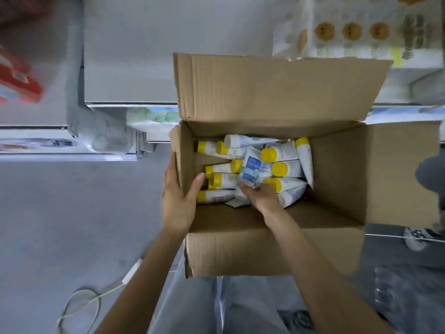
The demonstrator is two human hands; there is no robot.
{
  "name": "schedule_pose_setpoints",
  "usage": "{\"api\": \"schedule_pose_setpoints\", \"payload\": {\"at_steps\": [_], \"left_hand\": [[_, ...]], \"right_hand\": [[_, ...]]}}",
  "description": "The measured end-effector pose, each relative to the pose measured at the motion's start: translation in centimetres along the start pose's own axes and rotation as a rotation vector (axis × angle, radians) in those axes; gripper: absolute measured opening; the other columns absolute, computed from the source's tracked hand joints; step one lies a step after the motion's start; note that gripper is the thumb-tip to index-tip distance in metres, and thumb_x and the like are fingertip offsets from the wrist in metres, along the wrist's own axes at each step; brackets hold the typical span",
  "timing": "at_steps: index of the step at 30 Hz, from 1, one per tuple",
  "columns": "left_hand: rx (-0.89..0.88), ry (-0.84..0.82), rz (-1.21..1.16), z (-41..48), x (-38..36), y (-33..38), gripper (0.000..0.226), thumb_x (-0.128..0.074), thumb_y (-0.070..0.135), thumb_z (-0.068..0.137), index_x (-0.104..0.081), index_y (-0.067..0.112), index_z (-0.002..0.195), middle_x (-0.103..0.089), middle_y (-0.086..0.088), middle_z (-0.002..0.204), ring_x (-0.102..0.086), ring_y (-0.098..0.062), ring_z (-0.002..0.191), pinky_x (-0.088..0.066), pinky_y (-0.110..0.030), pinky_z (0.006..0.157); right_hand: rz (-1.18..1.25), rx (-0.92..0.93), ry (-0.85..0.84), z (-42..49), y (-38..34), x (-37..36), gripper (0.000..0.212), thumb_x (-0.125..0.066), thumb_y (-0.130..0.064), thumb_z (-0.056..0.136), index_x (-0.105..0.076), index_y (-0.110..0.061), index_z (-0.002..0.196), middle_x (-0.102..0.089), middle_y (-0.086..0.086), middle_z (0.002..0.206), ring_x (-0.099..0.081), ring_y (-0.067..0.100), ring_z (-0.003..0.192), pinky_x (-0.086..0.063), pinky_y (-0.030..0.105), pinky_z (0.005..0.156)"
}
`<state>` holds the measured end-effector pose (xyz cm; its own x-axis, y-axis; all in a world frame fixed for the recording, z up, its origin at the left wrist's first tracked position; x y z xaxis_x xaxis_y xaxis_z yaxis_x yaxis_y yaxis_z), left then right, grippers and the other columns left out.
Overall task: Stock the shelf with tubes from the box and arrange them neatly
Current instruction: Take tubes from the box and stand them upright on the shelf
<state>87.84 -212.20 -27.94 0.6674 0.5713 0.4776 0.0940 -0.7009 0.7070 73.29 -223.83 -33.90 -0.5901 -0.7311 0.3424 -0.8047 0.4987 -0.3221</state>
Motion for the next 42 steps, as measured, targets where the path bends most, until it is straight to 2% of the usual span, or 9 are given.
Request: {"api": "schedule_pose_setpoints", "payload": {"at_steps": [8,13,15,19,23,29,33,37,42], "left_hand": [[-0.010,-0.030,-0.090,0.3,-0.2,-0.9,0.080,-0.053,0.065,0.072,-0.023,0.044,0.143,-0.049,0.005,0.138,-0.052,-0.015,0.121,-0.047,-0.040,0.099],[0.001,-0.034,-0.131,0.3,-0.2,-0.9,0.083,-0.053,0.061,0.069,-0.024,0.040,0.144,-0.049,0.006,0.137,-0.053,-0.011,0.119,-0.045,-0.020,0.090],[-0.013,-0.036,-0.129,0.3,-0.2,-0.8,0.081,-0.054,0.060,0.072,-0.024,0.040,0.144,-0.049,0.007,0.138,-0.052,-0.010,0.119,-0.044,-0.018,0.089],[-0.032,-0.054,-0.150,0.4,0.0,-0.8,0.080,-0.054,0.064,0.076,-0.025,0.036,0.145,-0.047,0.008,0.139,-0.051,-0.008,0.121,-0.043,-0.021,0.094],[0.016,-0.012,-0.233,-0.1,0.7,0.5,0.060,-0.047,0.046,0.091,-0.031,0.027,0.146,-0.042,0.010,0.144,-0.043,0.005,0.116,-0.037,0.004,0.080],[-0.076,-0.026,-0.247,-1.7,2.9,3.1,0.047,-0.049,0.046,0.091,-0.051,0.025,0.133,-0.043,0.012,0.143,-0.040,0.005,0.126,-0.036,-0.021,0.104],[-0.084,-0.122,-0.253,-2.6,3.4,4.7,0.024,-0.046,0.038,0.091,-0.060,0.040,0.110,-0.055,0.024,0.124,-0.047,0.022,0.107,-0.038,-0.001,0.089],[-0.061,-0.163,-0.362,-2.5,4.1,5.6,0.023,-0.044,0.027,0.096,-0.066,0.030,0.105,-0.071,0.019,0.093,-0.065,0.002,0.091,-0.049,-0.012,0.074],[0.081,-0.233,-0.619,-1.5,4.8,5.6,0.029,-0.049,0.034,0.085,-0.066,0.019,0.103,-0.073,-0.004,0.098,-0.068,-0.017,0.092,-0.056,-0.030,0.081]], "right_hand": [[0.136,-0.088,0.168,1.7,0.7,-1.6,0.041,-0.073,-0.029,0.080,-0.065,-0.001,0.109,-0.066,0.016,0.105,-0.061,0.032,0.099,-0.047,0.034,0.080],[0.129,-0.118,0.163,1.8,0.3,-2.0,0.045,-0.079,-0.027,0.074,-0.062,-0.002,0.107,-0.066,0.016,0.108,-0.063,0.032,0.098,-0.052,0.042,0.086],[0.258,-0.158,0.115,1.8,0.2,-2.2,0.043,-0.080,-0.021,0.073,-0.060,-0.004,0.107,-0.065,0.016,0.109,-0.064,0.031,0.095,-0.054,0.046,0.084],[0.510,-0.273,-0.139,-0.4,-1.0,-1.5,0.025,-0.073,-0.013,0.080,-0.058,-0.004,0.097,-0.065,0.012,0.086,-0.061,0.019,0.070,-0.052,0.033,0.075],[0.564,-0.291,-0.319,-3.5,-1.5,0.2,0.043,-0.073,-0.013,0.079,-0.055,-0.003,0.117,-0.068,0.015,0.094,-0.065,0.021,0.083,-0.053,0.030,0.068],[0.591,-0.130,-0.462,-8.3,-3.2,2.5,0.064,-0.078,-0.018,0.060,-0.056,0.000,0.117,-0.071,0.013,0.102,-0.069,0.022,0.095,-0.056,0.031,0.076],[0.354,0.148,-0.471,-11.3,-5.3,1.8,0.026,-0.071,-0.018,0.080,-0.064,-0.010,0.104,-0.071,0.004,0.101,-0.067,0.012,0.095,-0.055,0.023,0.083],[0.229,0.330,-0.422,-12.8,-7.2,-0.2,0.023,-0.072,-0.013,0.080,-0.060,-0.012,0.099,-0.068,0.003,0.095,-0.063,0.005,0.084,-0.051,0.015,0.077],[0.236,0.450,-0.422,-12.8,-8.2,-2.2,0.015,-0.071,-0.015,0.081,-0.060,-0.019,0.091,-0.068,-0.003,0.088,-0.063,0.002,0.080,-0.051,0.020,0.081]]}}
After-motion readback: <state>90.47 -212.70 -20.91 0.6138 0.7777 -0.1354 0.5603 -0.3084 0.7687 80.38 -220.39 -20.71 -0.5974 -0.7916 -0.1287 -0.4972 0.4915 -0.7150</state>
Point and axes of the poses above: each hand's wrist, its own z-axis towards the middle knuckle, its own x-axis out of the back of the hand, y = z × x, the point moved 3 cm from there along z, towards the middle knuckle
